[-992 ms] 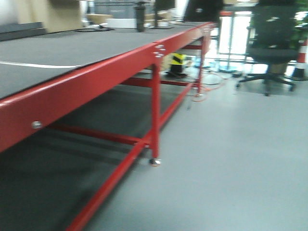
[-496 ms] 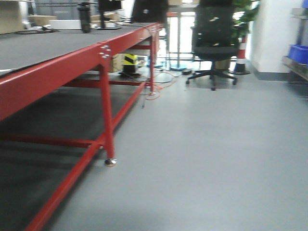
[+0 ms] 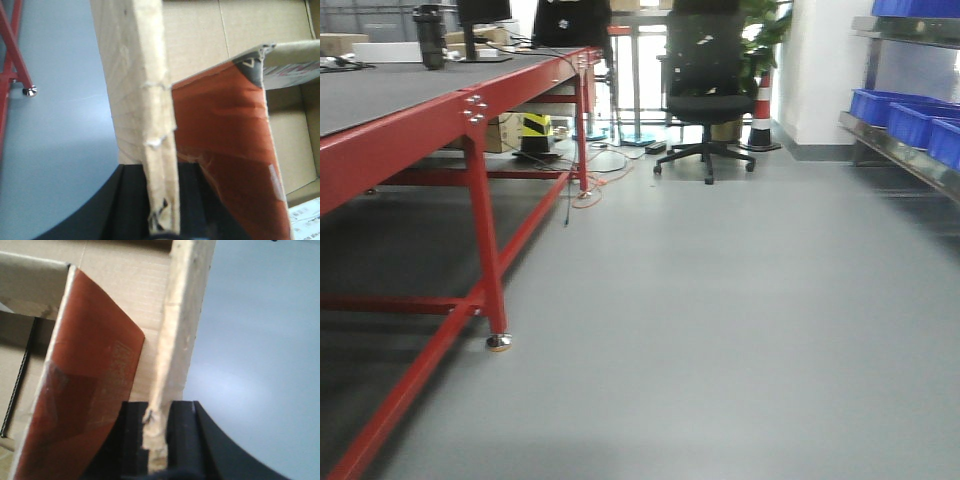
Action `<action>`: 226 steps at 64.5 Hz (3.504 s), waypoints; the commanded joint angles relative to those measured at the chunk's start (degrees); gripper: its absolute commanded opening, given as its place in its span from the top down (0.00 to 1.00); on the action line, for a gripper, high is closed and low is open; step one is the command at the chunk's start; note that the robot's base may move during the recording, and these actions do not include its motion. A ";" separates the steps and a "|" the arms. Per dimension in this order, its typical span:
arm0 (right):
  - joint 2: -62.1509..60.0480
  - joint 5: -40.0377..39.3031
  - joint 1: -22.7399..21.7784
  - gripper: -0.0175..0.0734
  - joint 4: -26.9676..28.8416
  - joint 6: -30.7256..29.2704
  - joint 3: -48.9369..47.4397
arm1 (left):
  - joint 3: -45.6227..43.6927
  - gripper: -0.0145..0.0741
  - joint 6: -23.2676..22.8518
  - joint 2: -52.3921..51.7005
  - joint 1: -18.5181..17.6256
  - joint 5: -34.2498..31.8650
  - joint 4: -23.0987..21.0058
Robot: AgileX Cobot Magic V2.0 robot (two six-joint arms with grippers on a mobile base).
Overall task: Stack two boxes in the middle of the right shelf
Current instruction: 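Drive the base away from the table holding the boxes, then turn the base toward the steel shelf rack with blue bins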
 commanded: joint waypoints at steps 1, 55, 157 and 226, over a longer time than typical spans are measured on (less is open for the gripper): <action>-0.71 -2.69 -0.42 0.98 -0.71 -0.76 -0.74 | -0.92 0.96 0.16 -0.90 -0.25 -2.69 -0.64; -0.71 -2.69 -0.42 0.98 -0.71 -0.76 -0.74 | -0.92 0.96 0.16 -0.90 -0.25 -2.69 -0.64; -0.71 -2.69 -0.42 0.98 -0.71 -0.76 -0.74 | -0.92 0.96 0.16 -0.90 -0.25 -2.69 -0.64; -0.71 -2.69 -0.42 0.98 -0.71 -0.76 -0.74 | -0.92 0.96 0.16 -0.90 -0.25 -2.67 -0.53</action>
